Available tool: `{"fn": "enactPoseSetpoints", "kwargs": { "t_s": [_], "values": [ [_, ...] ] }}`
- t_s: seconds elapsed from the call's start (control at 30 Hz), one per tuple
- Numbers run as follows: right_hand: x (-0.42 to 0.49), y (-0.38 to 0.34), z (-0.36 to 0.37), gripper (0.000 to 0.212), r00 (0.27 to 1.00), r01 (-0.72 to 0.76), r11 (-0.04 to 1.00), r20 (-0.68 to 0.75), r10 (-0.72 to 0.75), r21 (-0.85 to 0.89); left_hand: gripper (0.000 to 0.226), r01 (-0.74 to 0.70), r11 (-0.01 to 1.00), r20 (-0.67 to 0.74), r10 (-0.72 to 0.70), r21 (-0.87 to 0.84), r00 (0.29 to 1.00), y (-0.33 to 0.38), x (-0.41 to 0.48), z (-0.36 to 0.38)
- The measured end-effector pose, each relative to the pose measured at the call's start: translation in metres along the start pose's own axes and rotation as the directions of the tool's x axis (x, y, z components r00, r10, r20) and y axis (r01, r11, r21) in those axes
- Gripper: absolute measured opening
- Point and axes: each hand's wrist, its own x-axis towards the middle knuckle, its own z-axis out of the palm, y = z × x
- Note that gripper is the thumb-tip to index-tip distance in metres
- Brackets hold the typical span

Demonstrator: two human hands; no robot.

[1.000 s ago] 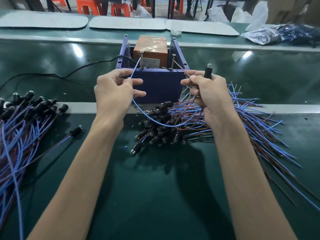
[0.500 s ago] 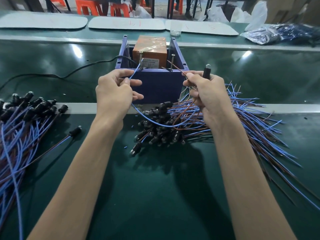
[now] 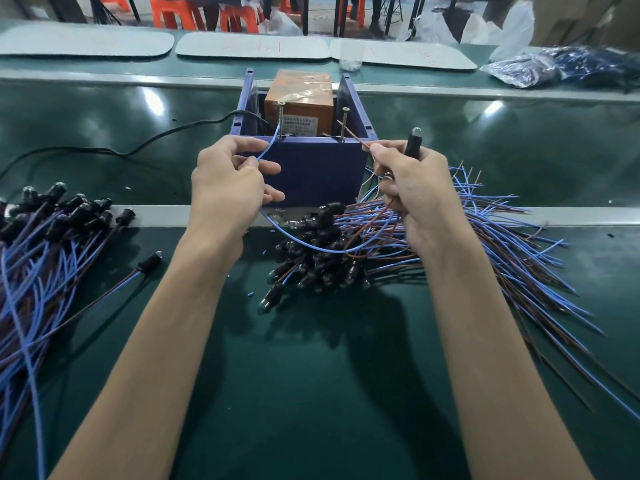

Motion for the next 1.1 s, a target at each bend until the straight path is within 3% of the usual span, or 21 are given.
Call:
{"fn": "enactPoseSetpoints", "kwargs": {
  "t_s": [0.33, 1.1],
  "values": [
    [0.003, 0.001, 0.0, 0.019, 1.0, 0.011, 1.0, 0.013, -0.011, 0.008, 0.027, 0.041, 0.999, 0.006, -0.041, 0.017, 0.999, 0.005, 0.001, -0.005],
    [-0.002, -0.006, 0.002, 0.02, 0.998, -0.022, 0.996, 0.058, 0.018, 0.082, 0.034, 0.074, 0.997, 0.136, -0.074, 0.005, 0.988, 0.015, 0.002, -0.018]
  ]
}}
